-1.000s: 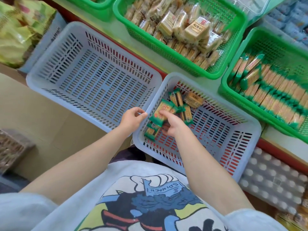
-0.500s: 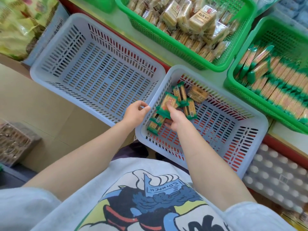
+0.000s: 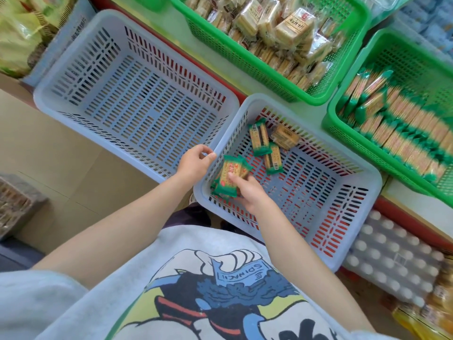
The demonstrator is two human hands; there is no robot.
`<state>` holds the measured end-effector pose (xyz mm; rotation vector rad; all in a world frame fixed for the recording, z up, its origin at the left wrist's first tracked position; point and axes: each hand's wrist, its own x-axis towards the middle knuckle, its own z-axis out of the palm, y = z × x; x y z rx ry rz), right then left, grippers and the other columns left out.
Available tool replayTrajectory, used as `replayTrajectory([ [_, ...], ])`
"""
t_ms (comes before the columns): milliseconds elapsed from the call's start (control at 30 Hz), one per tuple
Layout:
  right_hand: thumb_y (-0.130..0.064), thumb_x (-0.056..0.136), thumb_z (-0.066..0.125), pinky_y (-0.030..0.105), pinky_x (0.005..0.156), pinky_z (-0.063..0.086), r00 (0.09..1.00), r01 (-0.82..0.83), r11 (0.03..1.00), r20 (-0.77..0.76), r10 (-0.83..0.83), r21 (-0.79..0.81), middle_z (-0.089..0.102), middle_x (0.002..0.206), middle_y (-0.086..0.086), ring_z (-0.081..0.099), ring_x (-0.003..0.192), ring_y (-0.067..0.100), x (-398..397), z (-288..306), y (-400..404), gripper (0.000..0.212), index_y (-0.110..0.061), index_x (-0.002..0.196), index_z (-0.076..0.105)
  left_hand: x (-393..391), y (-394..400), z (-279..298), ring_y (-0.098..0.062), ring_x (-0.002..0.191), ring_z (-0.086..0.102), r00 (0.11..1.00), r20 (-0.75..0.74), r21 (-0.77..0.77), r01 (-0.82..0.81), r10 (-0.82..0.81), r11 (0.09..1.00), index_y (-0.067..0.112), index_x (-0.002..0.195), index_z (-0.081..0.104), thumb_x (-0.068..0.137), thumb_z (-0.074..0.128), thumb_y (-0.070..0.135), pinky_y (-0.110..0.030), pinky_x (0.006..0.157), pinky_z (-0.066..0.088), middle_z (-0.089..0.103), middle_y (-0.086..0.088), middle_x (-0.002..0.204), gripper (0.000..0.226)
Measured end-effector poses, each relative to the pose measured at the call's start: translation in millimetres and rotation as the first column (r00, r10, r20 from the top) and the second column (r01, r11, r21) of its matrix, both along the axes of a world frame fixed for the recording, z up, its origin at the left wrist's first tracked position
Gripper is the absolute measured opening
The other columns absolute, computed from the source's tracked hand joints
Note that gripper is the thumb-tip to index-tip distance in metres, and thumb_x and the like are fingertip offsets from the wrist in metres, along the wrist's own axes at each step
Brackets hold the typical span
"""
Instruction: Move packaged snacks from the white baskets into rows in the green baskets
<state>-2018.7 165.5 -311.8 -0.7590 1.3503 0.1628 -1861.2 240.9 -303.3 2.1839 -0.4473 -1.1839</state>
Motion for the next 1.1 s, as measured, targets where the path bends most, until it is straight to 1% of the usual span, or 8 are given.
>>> replayTrajectory([
  [233,-0.068,0.072,0.068,0.048,0.108,0.046,0.993,-0.059,0.998,-0.102,0.061,0.016,0.063,0.134,0.005,0.06,0.12,0.025,24,-13,1,0.093,-0.013,0.145,0.047,1,-2,3,-0.009,0.07,0.048,1.0,-0.004,0.02,0.006,-0.006,1.0,0.019,0.1,0.059,0.1,0.059,0.036,-0.027,0.058,0.036,0.053,0.006,0.082,0.017],
  [367,-0.05,0.091,0.068,0.046,0.101,0.052,0.995,-0.068,0.994,-0.068,0.074,0.08,0.073,0.114,0.006,0.069,0.106,0.025,24,-3,-9,0.05,-0.013,0.125,0.063,1,-1,2,-0.008,0.072,0.048,1.0,-0.01,0.011,-0.001,0.001,1.0,0.02,0.095,0.059,0.099,0.06,0.037,-0.028,0.061,0.037,0.054,0.007,0.084,0.017],
  [533,-0.049,0.085,0.075,0.043,0.095,0.055,0.996,-0.037,0.988,-0.072,0.048,0.153,0.075,0.105,0.008,0.07,0.1,0.025,29,5,-13,0.045,-0.015,0.114,0.067,-1,-1,3,-0.007,0.073,0.049,1.0,-0.005,0.012,-0.011,0.011,1.0,0.02,0.096,0.06,0.098,0.061,0.037,-0.028,0.062,0.037,0.054,0.008,0.084,0.017],
  [733,-0.062,0.031,0.096,0.049,0.098,0.054,0.99,0.13,0.986,-0.073,-0.123,0.106,0.075,0.11,0.009,0.073,0.101,0.029,20,-34,3,0.118,-0.015,0.133,0.058,4,2,7,-0.013,0.083,0.056,0.998,-0.068,0.013,-0.005,0.006,1.0,0.024,0.095,0.062,0.098,0.061,0.039,-0.031,0.071,0.047,0.059,0.005,0.091,0.016],
  [800,-0.06,0.048,0.093,0.048,0.097,0.055,0.987,0.159,0.982,-0.047,-0.154,0.105,0.076,0.108,0.009,0.073,0.099,0.028,20,-15,-1,0.099,-0.015,0.13,0.06,6,4,11,-0.019,0.097,0.06,0.996,-0.084,0.008,-0.006,0.007,1.0,0.023,0.102,0.064,0.1,0.057,0.04,-0.038,0.085,0.052,0.062,0.001,0.102,0.018],
  [900,-0.05,0.083,0.075,0.049,0.101,0.053,0.979,0.194,0.978,0.043,-0.197,0.079,0.077,0.106,0.008,0.072,0.103,0.027,13,26,-21,0.052,-0.016,0.121,0.066,6,-5,23,-0.016,0.105,0.057,0.988,0.152,-0.044,0.036,-0.029,0.998,0.018,0.115,0.064,0.102,0.049,0.041,-0.038,0.089,0.049,0.059,0.001,0.113,0.03],
  [1000,-0.047,0.092,0.065,0.055,0.094,0.055,0.943,0.302,0.952,0.135,-0.305,0.042,0.074,0.108,0.012,0.069,0.104,0.032,-14,66,-58,0.041,-0.015,0.117,0.065,-4,-46,43,-0.02,0.109,0.053,0.942,0.333,-0.181,0.115,-0.049,0.977,0.015,0.111,0.063,0.103,0.046,0.038,-0.04,0.093,0.047,0.053,-0.001,0.113,0.029],
  [1100,-0.051,0.096,0.054,0.043,0.076,0.061,0.901,0.392,0.92,0.213,-0.377,-0.029,0.073,0.102,0.012,0.07,0.093,0.028,-56,106,-101,0.045,-0.012,0.117,0.065,-34,-110,68,-0.027,0.113,0.051,0.893,0.429,-0.303,0.284,-0.135,0.91,0.008,0.108,0.065,0.102,0.043,0.037,-0.042,0.098,0.041,0.054,-0.007,0.113,0.036],
])
